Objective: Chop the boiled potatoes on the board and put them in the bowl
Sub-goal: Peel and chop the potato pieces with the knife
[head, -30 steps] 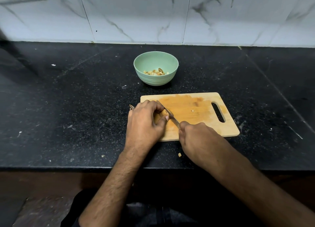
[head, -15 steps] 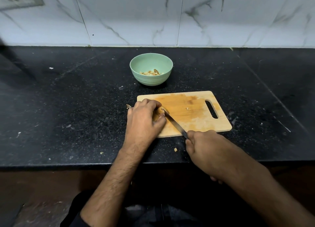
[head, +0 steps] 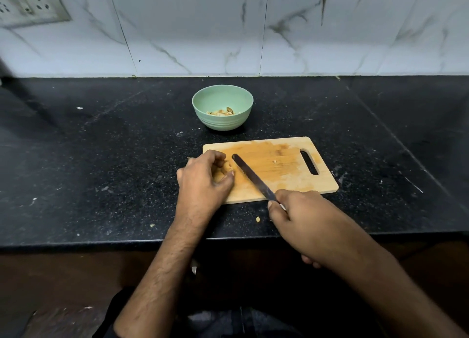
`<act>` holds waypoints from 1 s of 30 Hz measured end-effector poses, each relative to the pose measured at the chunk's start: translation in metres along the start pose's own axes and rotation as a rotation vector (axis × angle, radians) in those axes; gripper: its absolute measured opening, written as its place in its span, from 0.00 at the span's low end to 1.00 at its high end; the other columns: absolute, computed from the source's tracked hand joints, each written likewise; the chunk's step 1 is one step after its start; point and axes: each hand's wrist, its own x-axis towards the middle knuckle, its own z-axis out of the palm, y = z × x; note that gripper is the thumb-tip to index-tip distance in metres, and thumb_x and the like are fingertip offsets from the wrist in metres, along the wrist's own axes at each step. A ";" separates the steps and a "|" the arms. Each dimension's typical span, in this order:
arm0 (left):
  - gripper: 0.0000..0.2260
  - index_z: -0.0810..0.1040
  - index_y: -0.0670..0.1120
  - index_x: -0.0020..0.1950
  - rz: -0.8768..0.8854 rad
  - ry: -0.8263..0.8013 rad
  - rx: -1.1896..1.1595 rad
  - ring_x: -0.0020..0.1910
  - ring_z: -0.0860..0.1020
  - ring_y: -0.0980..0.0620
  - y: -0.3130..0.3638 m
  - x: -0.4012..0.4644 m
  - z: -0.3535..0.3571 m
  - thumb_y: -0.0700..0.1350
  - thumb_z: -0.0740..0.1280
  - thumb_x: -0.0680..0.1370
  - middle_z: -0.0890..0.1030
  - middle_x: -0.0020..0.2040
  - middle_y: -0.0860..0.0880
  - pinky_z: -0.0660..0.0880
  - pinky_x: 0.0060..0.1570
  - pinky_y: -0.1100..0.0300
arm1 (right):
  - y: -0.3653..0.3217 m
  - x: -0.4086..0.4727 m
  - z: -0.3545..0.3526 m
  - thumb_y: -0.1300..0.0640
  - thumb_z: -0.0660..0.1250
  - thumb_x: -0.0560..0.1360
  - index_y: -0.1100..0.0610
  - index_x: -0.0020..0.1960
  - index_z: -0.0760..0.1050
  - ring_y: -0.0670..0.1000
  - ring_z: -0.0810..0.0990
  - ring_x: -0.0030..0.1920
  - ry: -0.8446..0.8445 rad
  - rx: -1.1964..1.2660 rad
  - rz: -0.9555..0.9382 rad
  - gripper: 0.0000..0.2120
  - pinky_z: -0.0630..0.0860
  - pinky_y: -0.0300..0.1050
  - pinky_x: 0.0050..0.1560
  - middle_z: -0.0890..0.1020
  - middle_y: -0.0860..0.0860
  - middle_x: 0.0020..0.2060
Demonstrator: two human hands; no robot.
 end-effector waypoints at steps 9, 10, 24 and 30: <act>0.12 0.83 0.56 0.58 0.043 -0.006 0.082 0.57 0.73 0.58 -0.002 0.001 0.000 0.54 0.73 0.76 0.80 0.52 0.61 0.60 0.59 0.57 | -0.009 0.025 0.000 0.47 0.52 0.85 0.54 0.60 0.72 0.46 0.78 0.23 -0.008 -0.006 0.099 0.15 0.70 0.34 0.20 0.79 0.51 0.40; 0.12 0.83 0.57 0.59 0.040 -0.018 0.095 0.58 0.72 0.58 -0.002 0.002 0.000 0.54 0.72 0.76 0.79 0.53 0.61 0.59 0.59 0.57 | -0.008 0.027 -0.001 0.47 0.52 0.85 0.54 0.59 0.72 0.46 0.78 0.23 0.002 -0.011 0.101 0.15 0.71 0.34 0.20 0.79 0.51 0.39; 0.16 0.77 0.57 0.60 0.059 -0.090 0.006 0.56 0.74 0.58 -0.005 0.008 -0.001 0.53 0.73 0.73 0.78 0.51 0.61 0.70 0.64 0.44 | -0.006 0.026 0.006 0.46 0.52 0.84 0.53 0.58 0.73 0.46 0.78 0.25 0.051 -0.004 0.020 0.16 0.74 0.38 0.22 0.79 0.50 0.35; 0.12 0.81 0.59 0.53 0.034 -0.063 -0.011 0.56 0.76 0.58 -0.006 0.010 0.000 0.51 0.76 0.72 0.80 0.50 0.62 0.72 0.65 0.44 | -0.012 0.027 0.005 0.46 0.51 0.84 0.53 0.54 0.72 0.49 0.80 0.23 0.035 0.003 -0.007 0.15 0.73 0.38 0.21 0.80 0.52 0.35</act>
